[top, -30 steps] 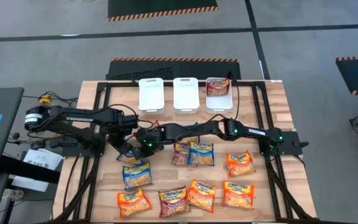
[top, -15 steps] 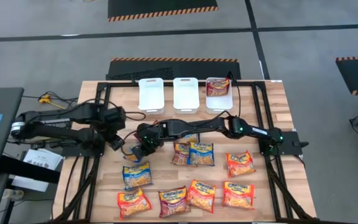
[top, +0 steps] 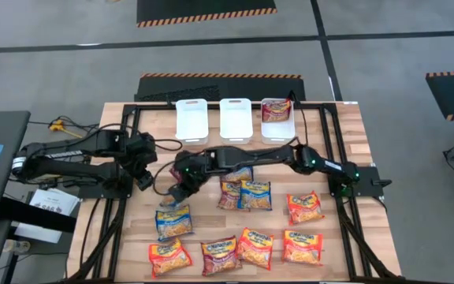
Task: Sort Maruchan noodles
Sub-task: Put the top left blue noodle soup pack into the middle white bin
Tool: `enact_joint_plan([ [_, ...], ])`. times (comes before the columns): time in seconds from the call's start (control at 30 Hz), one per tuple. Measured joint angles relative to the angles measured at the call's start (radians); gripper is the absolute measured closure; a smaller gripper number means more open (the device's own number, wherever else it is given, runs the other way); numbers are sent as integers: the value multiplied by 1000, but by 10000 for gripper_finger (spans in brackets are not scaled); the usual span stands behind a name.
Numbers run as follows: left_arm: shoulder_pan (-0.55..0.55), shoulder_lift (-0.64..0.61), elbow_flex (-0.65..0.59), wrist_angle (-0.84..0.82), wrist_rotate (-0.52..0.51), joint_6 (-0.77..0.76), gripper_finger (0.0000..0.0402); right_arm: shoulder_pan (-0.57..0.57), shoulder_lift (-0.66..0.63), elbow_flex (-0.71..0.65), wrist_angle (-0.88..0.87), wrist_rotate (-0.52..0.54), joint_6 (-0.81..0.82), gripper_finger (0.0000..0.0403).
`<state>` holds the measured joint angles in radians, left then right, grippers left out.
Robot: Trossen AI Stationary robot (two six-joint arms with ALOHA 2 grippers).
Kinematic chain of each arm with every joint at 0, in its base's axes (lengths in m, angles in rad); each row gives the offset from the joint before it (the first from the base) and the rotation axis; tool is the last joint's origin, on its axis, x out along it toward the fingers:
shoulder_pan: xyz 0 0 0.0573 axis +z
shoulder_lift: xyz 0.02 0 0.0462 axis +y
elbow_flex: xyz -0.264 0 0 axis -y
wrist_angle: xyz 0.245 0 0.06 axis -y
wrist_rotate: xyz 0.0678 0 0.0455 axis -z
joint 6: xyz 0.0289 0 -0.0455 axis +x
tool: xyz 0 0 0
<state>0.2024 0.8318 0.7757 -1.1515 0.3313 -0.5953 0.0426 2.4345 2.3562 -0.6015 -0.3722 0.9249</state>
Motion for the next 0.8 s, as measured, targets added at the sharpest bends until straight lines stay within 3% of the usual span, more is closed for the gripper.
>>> enact_joint_plan([
  [0.5,2,-41,-1,178,29,-37,324,-78,-114,-2,-237,46,-243,398],
  [0.8,2,-71,-1,376,18,-136,324,-191,-167,-2,-319,0,-461,398],
])
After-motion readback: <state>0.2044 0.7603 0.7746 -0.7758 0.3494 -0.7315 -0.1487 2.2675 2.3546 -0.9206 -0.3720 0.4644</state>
